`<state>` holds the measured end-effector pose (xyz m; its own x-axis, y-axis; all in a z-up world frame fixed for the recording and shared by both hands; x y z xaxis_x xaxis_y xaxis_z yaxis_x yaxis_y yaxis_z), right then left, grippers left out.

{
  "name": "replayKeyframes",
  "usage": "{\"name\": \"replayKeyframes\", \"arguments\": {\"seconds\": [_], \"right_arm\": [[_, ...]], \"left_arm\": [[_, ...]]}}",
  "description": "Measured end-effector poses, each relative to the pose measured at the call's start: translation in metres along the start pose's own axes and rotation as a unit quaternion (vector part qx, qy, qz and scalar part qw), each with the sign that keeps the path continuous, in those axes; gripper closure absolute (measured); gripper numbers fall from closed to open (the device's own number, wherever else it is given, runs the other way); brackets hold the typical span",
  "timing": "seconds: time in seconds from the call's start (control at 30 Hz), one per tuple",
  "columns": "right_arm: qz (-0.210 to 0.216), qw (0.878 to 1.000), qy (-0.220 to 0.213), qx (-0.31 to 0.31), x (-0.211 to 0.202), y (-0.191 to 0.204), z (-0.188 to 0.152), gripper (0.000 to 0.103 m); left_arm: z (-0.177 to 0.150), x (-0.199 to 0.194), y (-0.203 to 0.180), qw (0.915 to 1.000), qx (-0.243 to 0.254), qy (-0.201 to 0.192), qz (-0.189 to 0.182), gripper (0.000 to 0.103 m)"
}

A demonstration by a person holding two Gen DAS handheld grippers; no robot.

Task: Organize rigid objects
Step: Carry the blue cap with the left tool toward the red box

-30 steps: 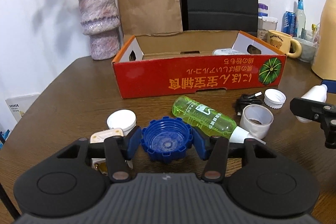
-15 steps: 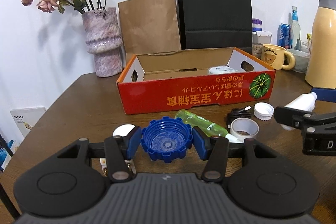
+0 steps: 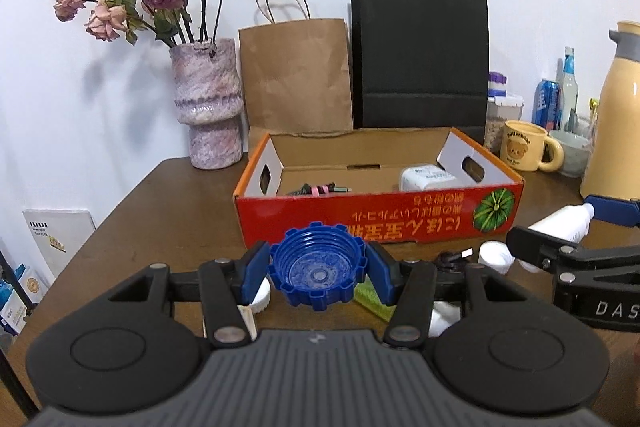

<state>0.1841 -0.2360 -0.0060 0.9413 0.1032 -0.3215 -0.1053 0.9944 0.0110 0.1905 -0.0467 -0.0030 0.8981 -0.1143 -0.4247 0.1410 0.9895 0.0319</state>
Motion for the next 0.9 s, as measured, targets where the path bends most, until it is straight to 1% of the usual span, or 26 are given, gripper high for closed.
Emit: {"name": "replayKeyframes", "arguments": {"seconds": [0.27,0.9], "right_arm": [[-0.005,1.0,-0.004,0.006,0.007,0.002,0.014,0.005],[-0.015,0.999,-0.028,0.005,0.038,0.008,0.05,0.005]], "left_arm": [[0.02,0.003,0.001,0.9999,-0.004,-0.015,0.008,0.049],[0.056,0.03,0.005,0.9988,-0.025,-0.034,0.023,0.049]]}}
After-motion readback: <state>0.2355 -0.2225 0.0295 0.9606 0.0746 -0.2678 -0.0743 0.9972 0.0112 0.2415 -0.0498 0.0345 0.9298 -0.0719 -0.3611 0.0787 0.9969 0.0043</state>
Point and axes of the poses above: each gripper's, at about its wrist camera, not at the fingertips, and x roughly the way its jaws point, y to its left, z to its top, the point moved 6 cm from there along x, roughly the way its jaws point, and after that the axes turned 4 degrees about -z, right-handed, at the moved point
